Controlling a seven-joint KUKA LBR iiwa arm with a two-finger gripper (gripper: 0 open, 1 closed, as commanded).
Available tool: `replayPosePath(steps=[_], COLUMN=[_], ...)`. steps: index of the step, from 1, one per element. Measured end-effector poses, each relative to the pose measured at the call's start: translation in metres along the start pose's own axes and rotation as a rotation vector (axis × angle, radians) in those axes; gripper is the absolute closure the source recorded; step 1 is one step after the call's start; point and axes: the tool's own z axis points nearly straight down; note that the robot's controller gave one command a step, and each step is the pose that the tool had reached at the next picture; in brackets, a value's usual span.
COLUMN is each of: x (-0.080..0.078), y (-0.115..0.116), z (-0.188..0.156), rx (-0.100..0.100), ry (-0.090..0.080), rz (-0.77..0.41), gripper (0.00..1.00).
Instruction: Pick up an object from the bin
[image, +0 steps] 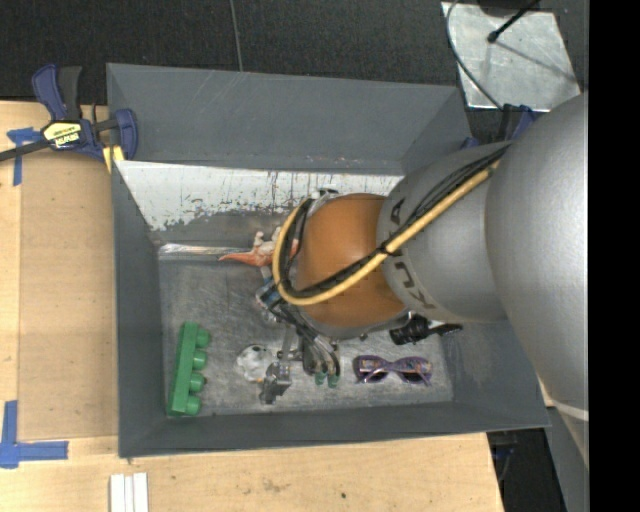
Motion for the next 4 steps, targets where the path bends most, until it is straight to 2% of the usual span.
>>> replayPosePath(steps=[1,2,4], x=[0.0042,-0.0053,-0.0053], y=[-0.0023,0.0001,0.0001], z=[0.0399,0.0468,0.0428], rx=[0.0,-0.013,-0.011], ry=[-0.001,-0.027,-0.022], rz=[-0.119,0.007,0.03], gripper=[0.0,1.0,1.0])
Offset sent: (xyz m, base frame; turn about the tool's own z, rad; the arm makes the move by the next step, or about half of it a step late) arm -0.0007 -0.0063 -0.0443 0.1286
